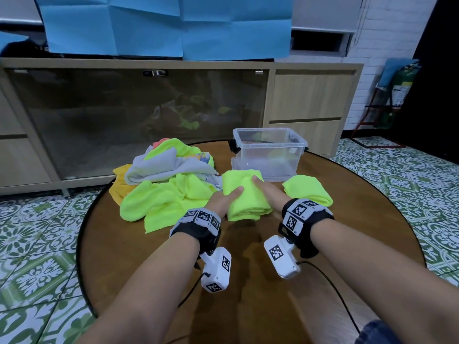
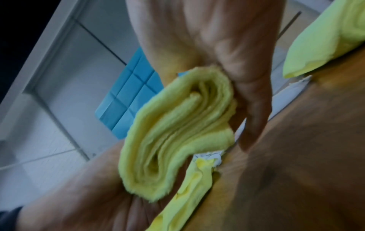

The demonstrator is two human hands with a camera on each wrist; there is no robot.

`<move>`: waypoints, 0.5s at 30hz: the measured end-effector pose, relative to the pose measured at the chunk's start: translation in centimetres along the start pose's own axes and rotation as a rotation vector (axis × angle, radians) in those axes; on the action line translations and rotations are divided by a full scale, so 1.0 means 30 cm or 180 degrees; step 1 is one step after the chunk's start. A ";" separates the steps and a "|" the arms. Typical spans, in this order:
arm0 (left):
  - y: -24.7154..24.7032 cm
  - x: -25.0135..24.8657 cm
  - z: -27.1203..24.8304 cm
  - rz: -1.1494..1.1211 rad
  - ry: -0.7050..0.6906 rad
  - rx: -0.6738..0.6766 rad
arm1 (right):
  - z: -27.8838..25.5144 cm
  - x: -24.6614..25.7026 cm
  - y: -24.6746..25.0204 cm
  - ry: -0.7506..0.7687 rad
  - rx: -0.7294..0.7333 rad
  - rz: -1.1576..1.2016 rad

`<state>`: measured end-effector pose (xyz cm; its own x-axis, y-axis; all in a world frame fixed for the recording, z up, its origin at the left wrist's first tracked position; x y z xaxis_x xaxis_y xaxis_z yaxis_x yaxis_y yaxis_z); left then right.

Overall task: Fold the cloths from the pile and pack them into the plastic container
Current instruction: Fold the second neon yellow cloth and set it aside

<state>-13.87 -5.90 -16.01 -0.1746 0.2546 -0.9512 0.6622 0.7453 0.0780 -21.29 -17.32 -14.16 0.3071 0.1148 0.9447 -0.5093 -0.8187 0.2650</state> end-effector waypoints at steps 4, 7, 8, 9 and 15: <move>0.019 -0.008 0.007 0.0054 -0.0177 -0.0131 | -0.041 -0.034 -0.011 -0.0359 0.0632 0.0936; 0.025 -0.021 0.019 -0.0017 -0.0415 -0.0259 | -0.050 -0.010 0.009 -0.0172 0.0639 0.1000; 0.022 -0.024 0.022 -0.0037 -0.0469 -0.0303 | -0.047 -0.001 0.014 -0.0066 0.0565 0.0894; 0.018 -0.025 0.025 -0.0074 -0.0492 -0.0347 | -0.040 0.004 0.016 0.0029 0.0474 0.0753; 0.033 -0.030 0.051 -0.0126 -0.0572 -0.0691 | -0.030 -0.003 0.005 0.0126 0.0356 0.0179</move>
<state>-11.93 -6.33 -15.54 -0.0524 0.1237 -0.9909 0.4826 0.8719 0.0833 -22.12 -16.96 -14.04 0.2474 0.0873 0.9650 -0.4315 -0.8818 0.1904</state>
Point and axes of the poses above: each hand's wrist, its own z-axis towards the middle knuckle, its own y-axis out of the back of the hand, x = y × z, the point moved 5 cm from there along z, towards the middle knuckle, and after that the axes turned 4 degrees about y, right-handed, at the moved point
